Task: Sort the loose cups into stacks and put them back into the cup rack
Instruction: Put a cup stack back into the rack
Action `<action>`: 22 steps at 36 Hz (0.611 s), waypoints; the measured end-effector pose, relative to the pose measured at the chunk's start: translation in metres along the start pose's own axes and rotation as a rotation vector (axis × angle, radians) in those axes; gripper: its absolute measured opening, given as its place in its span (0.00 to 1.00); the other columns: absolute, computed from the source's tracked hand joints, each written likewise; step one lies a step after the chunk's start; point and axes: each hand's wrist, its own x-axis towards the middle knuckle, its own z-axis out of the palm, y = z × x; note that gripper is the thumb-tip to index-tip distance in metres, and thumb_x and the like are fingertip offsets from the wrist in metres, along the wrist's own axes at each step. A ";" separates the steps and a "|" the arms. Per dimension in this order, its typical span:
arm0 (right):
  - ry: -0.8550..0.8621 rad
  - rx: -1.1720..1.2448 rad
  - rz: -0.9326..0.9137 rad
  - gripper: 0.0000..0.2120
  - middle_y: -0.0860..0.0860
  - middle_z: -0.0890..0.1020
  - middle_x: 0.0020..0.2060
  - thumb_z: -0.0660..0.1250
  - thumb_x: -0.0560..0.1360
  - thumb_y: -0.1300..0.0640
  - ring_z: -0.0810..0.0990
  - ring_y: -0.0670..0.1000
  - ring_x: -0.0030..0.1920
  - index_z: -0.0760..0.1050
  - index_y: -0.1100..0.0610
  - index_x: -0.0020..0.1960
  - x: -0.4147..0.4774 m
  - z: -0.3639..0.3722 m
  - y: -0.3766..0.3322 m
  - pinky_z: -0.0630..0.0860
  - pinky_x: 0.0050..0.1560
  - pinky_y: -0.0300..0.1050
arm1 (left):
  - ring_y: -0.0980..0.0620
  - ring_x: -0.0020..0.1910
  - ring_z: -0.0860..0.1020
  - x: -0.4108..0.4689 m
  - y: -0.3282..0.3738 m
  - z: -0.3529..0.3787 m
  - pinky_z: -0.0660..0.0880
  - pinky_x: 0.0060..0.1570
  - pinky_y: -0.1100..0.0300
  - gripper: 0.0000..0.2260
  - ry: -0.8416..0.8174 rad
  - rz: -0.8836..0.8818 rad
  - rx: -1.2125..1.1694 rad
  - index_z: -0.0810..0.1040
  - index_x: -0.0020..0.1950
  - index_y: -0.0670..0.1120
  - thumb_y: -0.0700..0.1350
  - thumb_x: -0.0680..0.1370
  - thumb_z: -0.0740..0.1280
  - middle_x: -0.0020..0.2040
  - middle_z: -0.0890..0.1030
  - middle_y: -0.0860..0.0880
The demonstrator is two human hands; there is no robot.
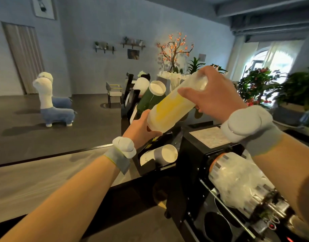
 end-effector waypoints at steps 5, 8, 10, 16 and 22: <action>-0.051 -0.044 0.017 0.28 0.50 0.76 0.54 0.68 0.70 0.35 0.82 0.55 0.44 0.66 0.46 0.63 0.009 0.012 0.015 0.82 0.48 0.56 | 0.45 0.57 0.80 0.018 -0.006 0.014 0.77 0.57 0.52 0.39 -0.069 -0.097 0.112 0.54 0.77 0.52 0.57 0.74 0.73 0.60 0.79 0.47; -0.086 -0.050 0.015 0.26 0.51 0.78 0.53 0.69 0.72 0.38 0.82 0.54 0.43 0.65 0.47 0.63 0.013 0.019 0.024 0.81 0.48 0.53 | 0.45 0.64 0.76 0.050 -0.008 0.028 0.71 0.66 0.50 0.37 -0.150 -0.312 0.210 0.57 0.78 0.51 0.59 0.75 0.70 0.60 0.77 0.46; -0.118 -0.063 0.002 0.25 0.50 0.77 0.52 0.69 0.73 0.39 0.82 0.54 0.43 0.65 0.48 0.64 0.015 0.024 0.029 0.81 0.49 0.52 | 0.47 0.67 0.73 0.056 -0.027 0.036 0.65 0.70 0.52 0.29 -0.245 -0.392 0.163 0.61 0.76 0.50 0.59 0.79 0.64 0.59 0.74 0.46; -0.155 -0.067 -0.043 0.28 0.49 0.74 0.57 0.70 0.73 0.42 0.76 0.52 0.51 0.65 0.49 0.67 0.026 0.034 0.038 0.75 0.49 0.47 | 0.49 0.57 0.78 0.045 -0.029 0.033 0.76 0.60 0.51 0.35 -0.113 -0.117 0.042 0.61 0.77 0.50 0.56 0.73 0.71 0.59 0.78 0.50; -0.299 -0.151 -0.079 0.28 0.53 0.73 0.61 0.71 0.73 0.47 0.73 0.53 0.54 0.64 0.47 0.69 0.031 0.053 0.043 0.67 0.49 0.44 | 0.47 0.58 0.79 0.035 -0.037 0.033 0.76 0.58 0.53 0.32 0.013 0.052 0.009 0.64 0.75 0.51 0.58 0.74 0.71 0.63 0.78 0.47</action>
